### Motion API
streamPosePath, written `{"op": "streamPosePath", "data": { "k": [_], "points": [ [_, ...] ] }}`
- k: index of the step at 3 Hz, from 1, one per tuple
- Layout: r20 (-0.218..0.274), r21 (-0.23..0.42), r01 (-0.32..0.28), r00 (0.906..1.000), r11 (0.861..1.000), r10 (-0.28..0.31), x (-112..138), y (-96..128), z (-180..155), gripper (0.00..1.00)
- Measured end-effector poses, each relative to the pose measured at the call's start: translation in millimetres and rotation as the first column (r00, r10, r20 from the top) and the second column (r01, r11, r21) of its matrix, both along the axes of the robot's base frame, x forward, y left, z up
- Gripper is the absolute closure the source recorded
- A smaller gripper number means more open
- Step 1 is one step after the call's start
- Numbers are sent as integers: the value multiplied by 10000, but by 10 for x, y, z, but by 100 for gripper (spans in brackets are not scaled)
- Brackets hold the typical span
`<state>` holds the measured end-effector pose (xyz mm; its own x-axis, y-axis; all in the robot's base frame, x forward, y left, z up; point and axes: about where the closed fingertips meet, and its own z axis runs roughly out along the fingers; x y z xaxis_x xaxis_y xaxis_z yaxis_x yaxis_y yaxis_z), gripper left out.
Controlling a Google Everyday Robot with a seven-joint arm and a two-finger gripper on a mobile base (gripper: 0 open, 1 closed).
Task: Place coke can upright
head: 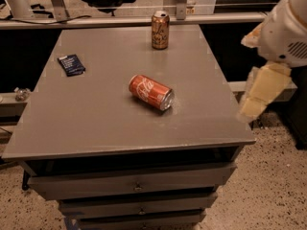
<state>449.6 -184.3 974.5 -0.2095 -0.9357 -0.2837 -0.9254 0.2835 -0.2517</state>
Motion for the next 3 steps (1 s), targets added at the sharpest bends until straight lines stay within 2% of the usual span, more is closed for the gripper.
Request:
{"op": "streamPosePath", "data": {
  "k": [1,2,3],
  "points": [
    [-183,692,61,9998,9976,-48,381,630,-116,0],
    [-743,1053,451,9965,9934,-373,655,1029,-233,0],
    [-1350,1160,1094,9864,9872,-935,933,1398,-469,0]
  ]
}}
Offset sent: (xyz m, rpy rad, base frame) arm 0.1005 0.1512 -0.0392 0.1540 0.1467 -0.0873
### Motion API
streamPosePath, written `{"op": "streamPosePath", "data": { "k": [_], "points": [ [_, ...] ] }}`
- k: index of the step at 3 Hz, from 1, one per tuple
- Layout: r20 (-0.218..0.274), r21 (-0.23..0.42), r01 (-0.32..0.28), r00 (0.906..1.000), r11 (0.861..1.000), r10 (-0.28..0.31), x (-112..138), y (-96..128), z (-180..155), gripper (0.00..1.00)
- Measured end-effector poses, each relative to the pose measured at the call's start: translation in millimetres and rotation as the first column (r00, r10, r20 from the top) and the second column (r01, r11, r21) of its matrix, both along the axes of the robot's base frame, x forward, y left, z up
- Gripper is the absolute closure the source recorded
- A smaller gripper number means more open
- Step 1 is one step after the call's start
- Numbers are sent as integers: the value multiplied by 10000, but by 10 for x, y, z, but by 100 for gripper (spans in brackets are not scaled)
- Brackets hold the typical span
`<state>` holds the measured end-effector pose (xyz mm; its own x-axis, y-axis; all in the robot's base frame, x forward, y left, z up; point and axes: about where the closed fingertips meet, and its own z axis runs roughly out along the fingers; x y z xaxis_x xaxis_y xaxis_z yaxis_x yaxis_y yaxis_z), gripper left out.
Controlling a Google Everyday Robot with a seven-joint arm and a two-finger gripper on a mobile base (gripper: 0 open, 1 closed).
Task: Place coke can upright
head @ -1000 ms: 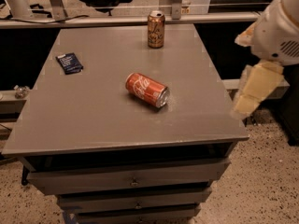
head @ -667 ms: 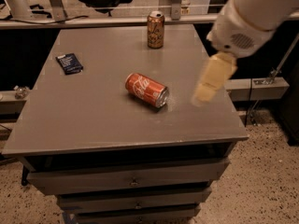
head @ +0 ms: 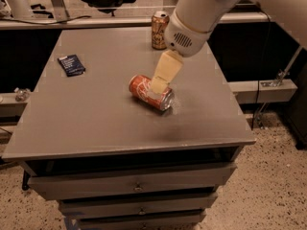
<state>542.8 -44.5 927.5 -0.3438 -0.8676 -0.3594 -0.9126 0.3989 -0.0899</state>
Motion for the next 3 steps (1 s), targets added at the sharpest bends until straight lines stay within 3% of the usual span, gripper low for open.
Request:
{"op": "streamPosePath", "data": {
  "k": [1,3],
  "points": [
    [-385,-39,789,9961,9969,-790,183,271,-260,0],
    [-438,-345,2270,9726,9733,-2283,325,569,-603,0]
  ]
}}
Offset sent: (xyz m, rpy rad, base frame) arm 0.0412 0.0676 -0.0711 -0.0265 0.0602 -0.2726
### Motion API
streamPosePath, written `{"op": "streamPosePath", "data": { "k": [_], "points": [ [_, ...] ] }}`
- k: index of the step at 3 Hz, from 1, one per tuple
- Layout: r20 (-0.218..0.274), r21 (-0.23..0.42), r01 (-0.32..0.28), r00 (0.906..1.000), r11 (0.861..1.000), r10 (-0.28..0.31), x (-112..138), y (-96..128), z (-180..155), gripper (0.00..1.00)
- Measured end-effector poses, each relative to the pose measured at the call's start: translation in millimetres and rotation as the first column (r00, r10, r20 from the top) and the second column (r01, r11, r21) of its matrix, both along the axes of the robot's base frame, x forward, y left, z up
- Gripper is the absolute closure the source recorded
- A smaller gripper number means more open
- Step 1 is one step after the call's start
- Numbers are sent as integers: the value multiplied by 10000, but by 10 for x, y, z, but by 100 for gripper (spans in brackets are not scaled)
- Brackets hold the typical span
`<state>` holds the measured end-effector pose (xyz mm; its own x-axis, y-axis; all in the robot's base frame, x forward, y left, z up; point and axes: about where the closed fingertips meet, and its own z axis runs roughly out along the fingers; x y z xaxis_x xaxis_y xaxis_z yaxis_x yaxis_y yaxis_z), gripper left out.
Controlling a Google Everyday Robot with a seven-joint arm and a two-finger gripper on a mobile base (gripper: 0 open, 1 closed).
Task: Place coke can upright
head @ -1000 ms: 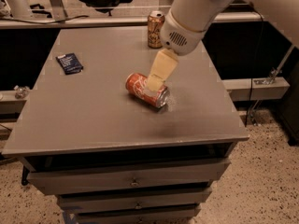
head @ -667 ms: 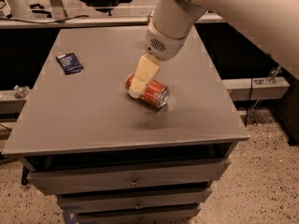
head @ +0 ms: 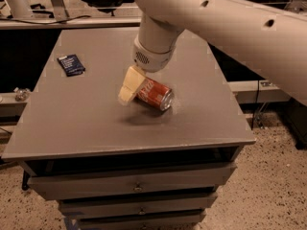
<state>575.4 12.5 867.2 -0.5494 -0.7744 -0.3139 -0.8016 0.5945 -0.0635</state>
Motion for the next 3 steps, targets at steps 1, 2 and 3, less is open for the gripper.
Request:
{"op": "streamPosePath", "data": {
  "k": [1,2,3],
  "points": [
    [75,-392,481,9988,9981,-479,11,53,-134,0],
    [156,-689,699,9975,9952,-689,21,62,-213,17],
    [279,-963,748,9970,9925,-724,21,88,-245,41]
  ]
}}
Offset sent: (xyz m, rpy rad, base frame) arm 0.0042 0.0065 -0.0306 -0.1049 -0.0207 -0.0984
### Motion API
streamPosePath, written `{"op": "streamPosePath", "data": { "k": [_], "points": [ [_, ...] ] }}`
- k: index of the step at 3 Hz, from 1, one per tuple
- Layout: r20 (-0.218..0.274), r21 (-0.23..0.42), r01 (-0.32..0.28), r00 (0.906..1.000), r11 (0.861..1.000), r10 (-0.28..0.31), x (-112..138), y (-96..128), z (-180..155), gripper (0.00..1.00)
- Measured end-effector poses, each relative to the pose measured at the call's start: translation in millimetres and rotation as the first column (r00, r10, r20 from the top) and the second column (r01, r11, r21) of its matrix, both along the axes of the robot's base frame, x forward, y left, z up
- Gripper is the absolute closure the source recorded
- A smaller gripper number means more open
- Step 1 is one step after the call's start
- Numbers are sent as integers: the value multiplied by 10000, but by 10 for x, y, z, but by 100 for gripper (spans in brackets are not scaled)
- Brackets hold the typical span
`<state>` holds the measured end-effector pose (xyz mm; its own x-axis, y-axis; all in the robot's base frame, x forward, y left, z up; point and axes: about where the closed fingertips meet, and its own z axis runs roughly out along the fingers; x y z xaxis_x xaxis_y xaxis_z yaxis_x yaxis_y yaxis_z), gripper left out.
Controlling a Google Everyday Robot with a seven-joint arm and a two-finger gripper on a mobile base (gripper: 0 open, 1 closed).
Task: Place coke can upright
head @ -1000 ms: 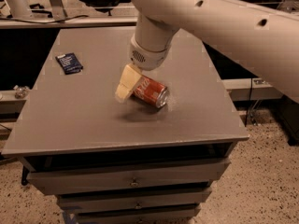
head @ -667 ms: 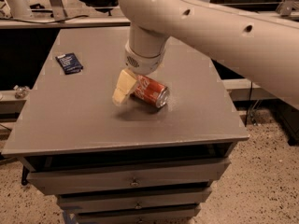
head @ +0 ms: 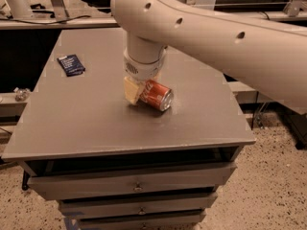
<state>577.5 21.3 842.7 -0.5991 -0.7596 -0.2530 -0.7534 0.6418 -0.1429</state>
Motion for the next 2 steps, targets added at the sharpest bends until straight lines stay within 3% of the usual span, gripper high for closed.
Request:
{"op": "streamPosePath", "data": {
  "k": [1,2],
  "points": [
    [165,-105,26,9999,9999,-24,9,-15,33,65],
    [468,209,-23,9989,9998,14,43,-55,151,87]
  ]
}}
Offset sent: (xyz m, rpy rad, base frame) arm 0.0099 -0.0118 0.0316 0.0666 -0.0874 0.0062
